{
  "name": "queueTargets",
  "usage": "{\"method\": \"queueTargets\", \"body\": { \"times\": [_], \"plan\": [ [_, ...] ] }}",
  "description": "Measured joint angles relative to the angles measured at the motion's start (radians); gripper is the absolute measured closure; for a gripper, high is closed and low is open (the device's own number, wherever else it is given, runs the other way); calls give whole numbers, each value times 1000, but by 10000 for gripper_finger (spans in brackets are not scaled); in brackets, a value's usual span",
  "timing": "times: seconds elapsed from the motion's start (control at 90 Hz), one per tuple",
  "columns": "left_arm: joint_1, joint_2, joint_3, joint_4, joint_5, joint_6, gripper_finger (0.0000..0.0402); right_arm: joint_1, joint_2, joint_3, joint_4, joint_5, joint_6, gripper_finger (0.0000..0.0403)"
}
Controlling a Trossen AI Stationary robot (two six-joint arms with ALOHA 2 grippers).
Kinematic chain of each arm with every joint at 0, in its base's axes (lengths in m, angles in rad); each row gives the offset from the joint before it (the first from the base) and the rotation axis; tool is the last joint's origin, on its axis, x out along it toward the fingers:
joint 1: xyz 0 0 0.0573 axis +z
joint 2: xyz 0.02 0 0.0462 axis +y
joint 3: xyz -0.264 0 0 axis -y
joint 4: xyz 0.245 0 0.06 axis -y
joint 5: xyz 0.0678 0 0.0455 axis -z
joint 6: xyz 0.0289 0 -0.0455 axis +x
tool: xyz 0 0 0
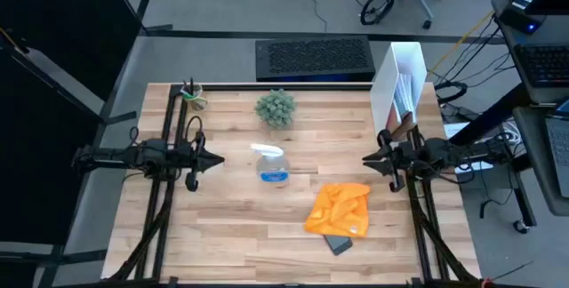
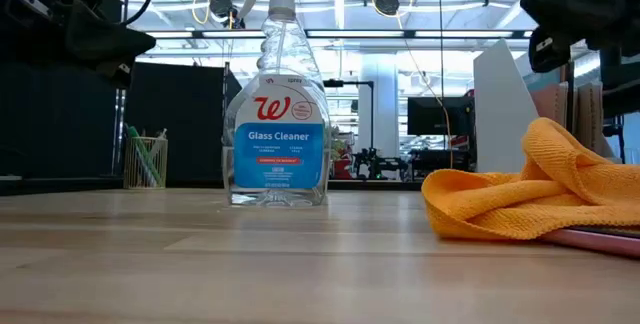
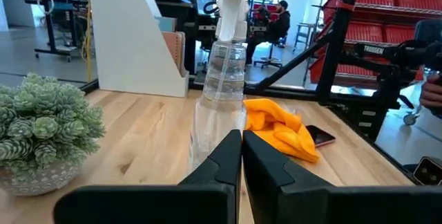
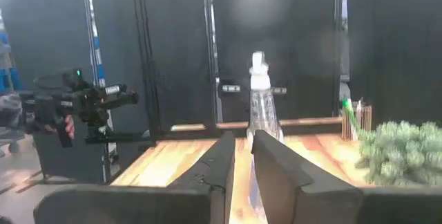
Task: Apply microfiber cloth
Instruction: Spray the front of the cellphone using the spray bottle
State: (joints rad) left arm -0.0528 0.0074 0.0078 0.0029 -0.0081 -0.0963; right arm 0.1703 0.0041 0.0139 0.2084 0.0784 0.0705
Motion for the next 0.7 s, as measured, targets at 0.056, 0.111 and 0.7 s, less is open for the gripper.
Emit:
{"method": "queueTargets", "body": {
  "times": [0.056,0.111,0.7],
  "plan": [
    [0,0,0,0,0,0,402,0,0,0,8,0,1,364],
    [0,0,0,0,0,0,402,0,0,0,17,0,-5,364],
    [0,14,0,445,-131,-111,402,-1,8,0,74,139,68,364]
  ]
}}
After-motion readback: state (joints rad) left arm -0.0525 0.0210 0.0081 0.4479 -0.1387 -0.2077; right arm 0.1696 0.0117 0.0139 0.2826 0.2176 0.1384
